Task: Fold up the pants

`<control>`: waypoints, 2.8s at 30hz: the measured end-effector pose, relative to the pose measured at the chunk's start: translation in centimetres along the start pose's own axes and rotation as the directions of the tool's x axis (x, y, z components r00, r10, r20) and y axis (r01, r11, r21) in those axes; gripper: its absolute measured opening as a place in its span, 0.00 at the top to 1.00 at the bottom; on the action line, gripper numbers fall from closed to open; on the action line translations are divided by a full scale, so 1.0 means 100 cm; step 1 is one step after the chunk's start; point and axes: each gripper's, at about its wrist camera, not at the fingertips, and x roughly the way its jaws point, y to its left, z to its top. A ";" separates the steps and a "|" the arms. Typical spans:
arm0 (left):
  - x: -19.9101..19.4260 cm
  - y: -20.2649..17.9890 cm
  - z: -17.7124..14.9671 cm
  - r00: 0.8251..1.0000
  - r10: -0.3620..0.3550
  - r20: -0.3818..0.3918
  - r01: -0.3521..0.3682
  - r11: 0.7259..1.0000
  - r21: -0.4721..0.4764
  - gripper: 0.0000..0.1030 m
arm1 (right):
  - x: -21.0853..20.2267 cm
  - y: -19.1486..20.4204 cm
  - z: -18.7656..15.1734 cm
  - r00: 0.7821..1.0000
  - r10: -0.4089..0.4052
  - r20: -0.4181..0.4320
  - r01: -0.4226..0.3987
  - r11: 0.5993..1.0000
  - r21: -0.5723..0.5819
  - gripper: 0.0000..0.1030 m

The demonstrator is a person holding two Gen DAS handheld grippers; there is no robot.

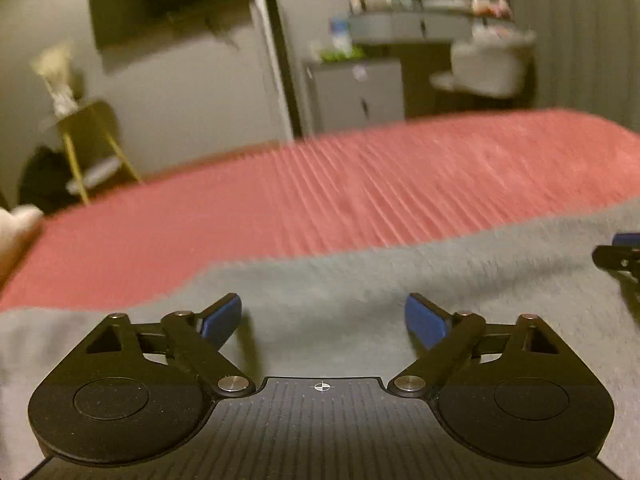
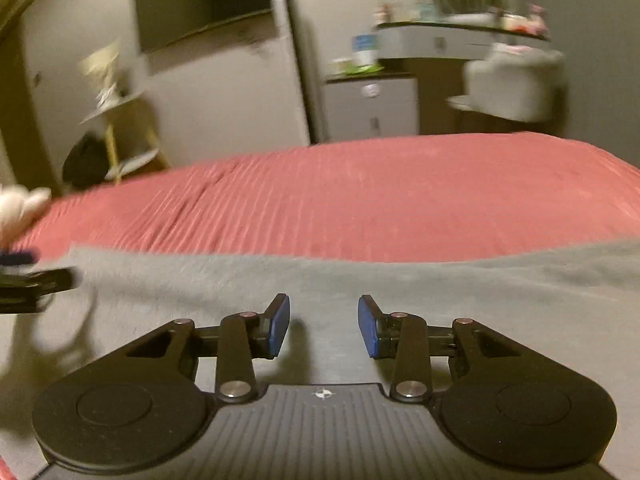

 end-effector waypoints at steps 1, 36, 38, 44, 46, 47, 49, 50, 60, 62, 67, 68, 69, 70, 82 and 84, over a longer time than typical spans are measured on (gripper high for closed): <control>0.010 0.001 0.002 1.000 0.005 -0.015 -0.005 1.000 -0.003 0.04 | 0.005 0.001 -0.004 0.999 -0.050 -0.013 0.050 0.998 -0.045 0.63; -0.013 0.006 -0.044 0.996 -0.090 0.000 0.090 0.996 -0.017 0.00 | -0.011 0.042 -0.023 0.997 0.072 -0.014 -0.073 0.995 -0.062 0.52; -0.011 0.027 -0.048 0.997 -0.069 0.021 0.070 0.997 -0.039 0.00 | -0.009 0.034 -0.026 1.000 0.005 0.009 -0.003 0.992 -0.127 0.42; -0.020 0.139 -0.071 0.995 0.101 0.018 -0.098 0.988 -0.119 0.00 | -0.025 -0.099 -0.035 0.967 -0.255 0.024 0.255 0.967 -0.001 0.27; -0.025 0.184 -0.076 0.975 0.219 -0.030 -0.221 0.950 -0.220 0.00 | -0.041 -0.144 -0.037 0.933 -0.360 0.017 0.358 0.931 0.073 0.27; -0.027 0.203 -0.081 0.951 0.305 -0.053 -0.309 0.921 -0.238 0.00 | -0.045 -0.162 -0.039 0.912 -0.409 0.010 0.406 0.909 0.095 0.27; -0.033 0.221 -0.083 0.933 0.352 -0.074 -0.359 0.910 -0.206 0.00 | -0.057 -0.199 -0.042 0.869 -0.494 -0.016 0.489 0.856 0.169 0.27; -0.038 0.216 -0.083 0.928 0.364 -0.075 -0.372 0.915 -0.157 0.00 | -0.061 -0.208 -0.044 0.863 -0.505 -0.025 0.499 0.844 0.197 0.28; -0.075 0.032 -0.051 0.989 -0.142 -0.037 0.139 0.987 -0.076 0.00 | -0.084 -0.052 -0.049 0.999 -0.031 0.011 0.030 0.996 0.080 0.25; -0.067 -0.004 -0.057 0.991 -0.118 -0.057 0.121 0.991 0.053 0.00 | -0.074 -0.018 -0.060 0.998 0.042 -0.044 -0.044 0.999 -0.029 0.25; -0.072 -0.021 -0.081 0.995 -0.093 -0.027 0.095 0.989 0.109 0.00 | -0.069 -0.026 -0.074 0.999 -0.036 -0.038 0.033 0.997 -0.065 0.21; -0.074 -0.012 -0.085 0.997 -0.065 -0.029 0.067 0.994 0.089 0.00 | -0.072 -0.037 -0.078 0.997 -0.075 -0.029 0.074 0.997 -0.034 0.21; -0.068 0.004 -0.086 0.999 -0.028 -0.034 0.031 0.997 0.077 0.00 | -0.075 -0.050 -0.080 0.990 -0.139 -0.022 0.138 0.990 -0.023 0.21; -0.069 0.017 -0.089 0.999 -0.025 -0.030 0.026 0.998 0.062 0.00 | -0.080 -0.064 -0.085 0.981 -0.193 -0.012 0.192 0.981 -0.031 0.21; -0.091 0.153 -0.103 0.901 0.380 -0.207 -0.433 0.782 -0.449 0.00 | -0.178 -0.207 -0.095 0.867 -0.498 -0.032 0.483 0.820 0.307 0.09; -0.097 0.137 -0.101 0.924 0.325 -0.201 -0.382 0.805 -0.453 0.00 | -0.201 -0.236 -0.101 0.897 -0.443 0.010 0.370 0.763 0.530 0.12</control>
